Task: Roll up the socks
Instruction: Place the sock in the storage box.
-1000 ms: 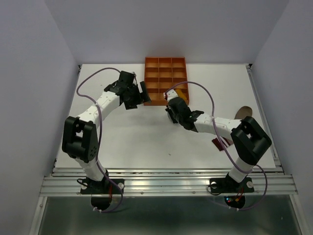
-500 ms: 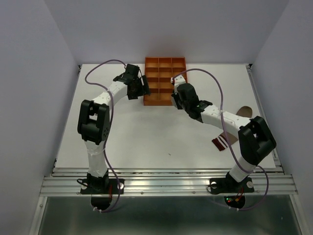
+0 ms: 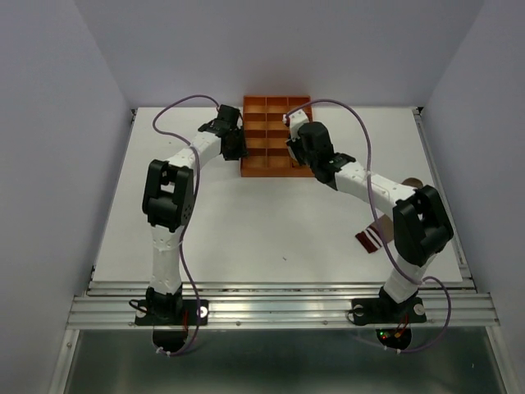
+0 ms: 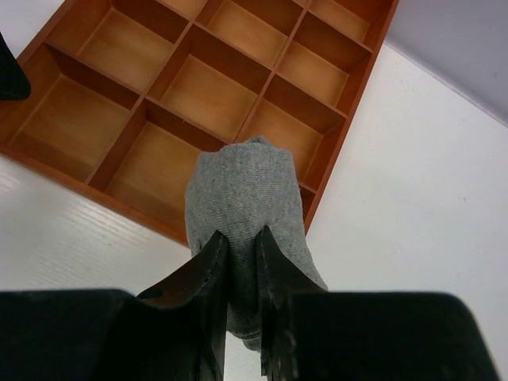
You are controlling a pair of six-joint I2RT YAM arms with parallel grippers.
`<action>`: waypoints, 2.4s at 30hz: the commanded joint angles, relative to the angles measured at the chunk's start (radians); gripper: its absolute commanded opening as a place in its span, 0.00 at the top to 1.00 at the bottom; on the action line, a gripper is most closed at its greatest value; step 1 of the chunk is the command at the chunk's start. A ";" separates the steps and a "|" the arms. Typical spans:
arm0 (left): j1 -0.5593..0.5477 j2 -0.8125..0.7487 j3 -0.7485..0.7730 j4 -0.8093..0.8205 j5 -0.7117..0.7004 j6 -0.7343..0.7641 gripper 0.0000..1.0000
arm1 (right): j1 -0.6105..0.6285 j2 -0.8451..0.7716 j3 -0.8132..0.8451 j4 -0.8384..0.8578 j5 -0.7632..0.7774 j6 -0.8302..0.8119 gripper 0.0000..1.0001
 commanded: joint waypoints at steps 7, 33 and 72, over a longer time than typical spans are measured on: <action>-0.018 0.050 0.100 -0.012 -0.100 0.062 0.71 | -0.023 0.081 0.127 0.061 -0.091 -0.106 0.99; -0.026 0.074 0.102 -0.018 -0.105 0.079 0.99 | -0.023 0.324 0.296 0.227 0.067 -0.439 0.99; -0.014 0.087 0.080 -0.004 -0.077 0.042 1.00 | 0.070 0.445 0.241 -0.028 -0.189 -0.162 0.99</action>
